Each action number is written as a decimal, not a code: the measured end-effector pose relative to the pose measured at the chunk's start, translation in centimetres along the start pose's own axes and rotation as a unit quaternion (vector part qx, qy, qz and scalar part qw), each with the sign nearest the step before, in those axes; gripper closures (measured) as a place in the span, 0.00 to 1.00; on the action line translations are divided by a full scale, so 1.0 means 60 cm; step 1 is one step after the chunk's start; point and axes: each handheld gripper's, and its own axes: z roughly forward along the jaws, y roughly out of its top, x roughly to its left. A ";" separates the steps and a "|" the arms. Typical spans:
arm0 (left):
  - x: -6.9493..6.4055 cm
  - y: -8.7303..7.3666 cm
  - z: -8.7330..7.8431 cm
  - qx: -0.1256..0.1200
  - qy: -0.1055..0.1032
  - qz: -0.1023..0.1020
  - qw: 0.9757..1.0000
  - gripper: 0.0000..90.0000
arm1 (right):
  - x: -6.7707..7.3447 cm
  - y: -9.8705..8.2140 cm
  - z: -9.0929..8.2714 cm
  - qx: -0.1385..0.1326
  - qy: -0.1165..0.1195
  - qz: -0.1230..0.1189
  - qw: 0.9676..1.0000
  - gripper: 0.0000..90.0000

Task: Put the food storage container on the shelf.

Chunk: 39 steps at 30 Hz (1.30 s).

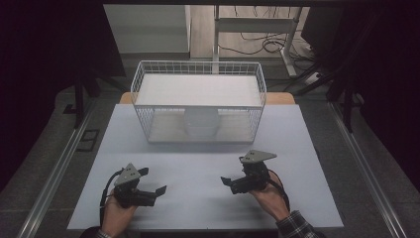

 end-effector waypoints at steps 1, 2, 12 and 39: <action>0.001 -0.001 -0.002 0.000 0.002 0.000 1.000 0.04 | -0.001 -0.002 -0.003 0.000 -0.001 0.001 1.000 0.01; 0.002 -0.003 -0.005 -0.001 0.004 -0.002 1.000 0.05 | -0.001 -0.004 -0.005 0.000 -0.002 0.001 1.000 0.00; 0.015 -0.018 -0.035 -0.002 0.025 -0.014 1.000 0.05 | -0.006 -0.027 -0.035 0.003 -0.036 0.002 0.999 0.00; 0.026 -0.057 -0.095 -0.004 0.073 -0.072 0.995 0.00 | -0.025 -0.120 -0.137 0.003 -0.094 0.058 0.994 0.00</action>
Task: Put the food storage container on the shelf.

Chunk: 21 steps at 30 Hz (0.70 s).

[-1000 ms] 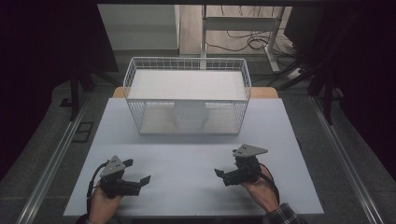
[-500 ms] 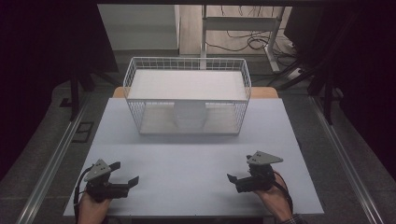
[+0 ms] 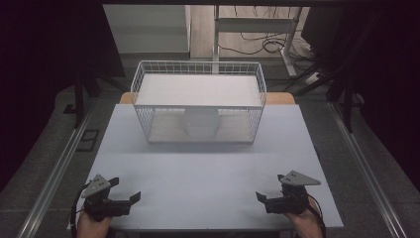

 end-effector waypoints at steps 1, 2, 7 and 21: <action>0.000 0.000 -0.001 0.000 0.001 0.000 1.000 0.00 | -0.001 -0.003 -0.002 0.001 -0.001 0.002 1.000 0.00; -0.002 -0.001 -0.002 -0.001 0.003 0.001 1.000 0.00 | -0.002 -0.006 -0.004 0.002 -0.003 0.005 1.000 0.00; -0.007 -0.001 -0.001 0.005 0.010 0.015 1.000 0.00 | -0.004 -0.024 -0.009 0.018 -0.004 0.017 1.000 0.00; -0.008 0.003 0.009 0.029 0.017 0.015 0.999 0.02 | -0.008 -0.033 -0.010 0.033 -0.005 0.032 0.999 0.00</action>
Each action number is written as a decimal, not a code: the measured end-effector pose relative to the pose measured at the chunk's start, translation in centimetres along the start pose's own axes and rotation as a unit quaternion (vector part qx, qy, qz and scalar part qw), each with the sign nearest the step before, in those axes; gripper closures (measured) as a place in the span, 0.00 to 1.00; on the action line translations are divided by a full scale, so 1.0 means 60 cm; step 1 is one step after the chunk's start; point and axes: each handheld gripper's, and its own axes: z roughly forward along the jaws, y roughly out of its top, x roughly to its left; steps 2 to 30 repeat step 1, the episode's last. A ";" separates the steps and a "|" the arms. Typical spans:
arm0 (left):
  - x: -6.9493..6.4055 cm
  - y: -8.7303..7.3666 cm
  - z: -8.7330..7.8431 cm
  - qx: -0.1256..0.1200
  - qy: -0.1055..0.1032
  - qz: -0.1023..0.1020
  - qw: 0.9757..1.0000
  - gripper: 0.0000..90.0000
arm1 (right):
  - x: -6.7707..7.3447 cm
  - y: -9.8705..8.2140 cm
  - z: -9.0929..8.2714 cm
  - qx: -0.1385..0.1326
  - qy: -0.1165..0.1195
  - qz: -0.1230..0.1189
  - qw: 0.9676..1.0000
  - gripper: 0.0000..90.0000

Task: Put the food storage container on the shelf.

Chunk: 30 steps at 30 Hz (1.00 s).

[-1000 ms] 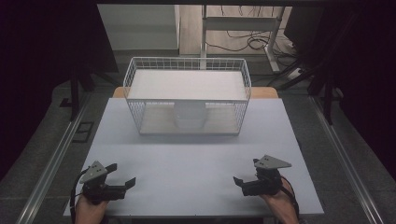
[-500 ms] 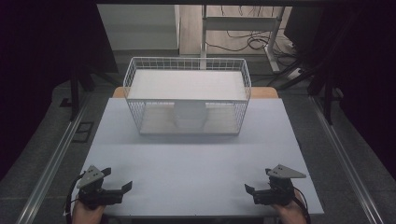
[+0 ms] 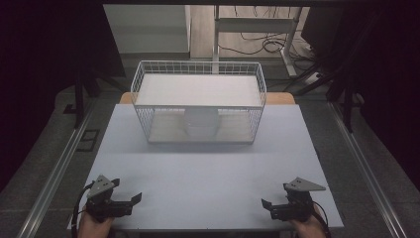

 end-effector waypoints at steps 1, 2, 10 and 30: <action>-0.001 0.000 0.001 0.003 0.001 0.001 1.000 0.02 | 0.000 0.000 0.000 0.001 0.000 -0.001 1.000 0.00; -0.001 0.000 0.001 0.003 0.001 0.001 1.000 0.02 | 0.000 0.000 0.000 0.001 0.000 -0.001 1.000 0.00; -0.001 0.000 0.001 0.003 0.001 0.001 1.000 0.02 | 0.000 0.000 0.000 0.001 0.000 -0.001 1.000 0.00; -0.001 0.000 0.001 0.003 0.001 0.001 1.000 0.02 | 0.000 0.000 0.000 0.001 0.000 -0.001 1.000 0.00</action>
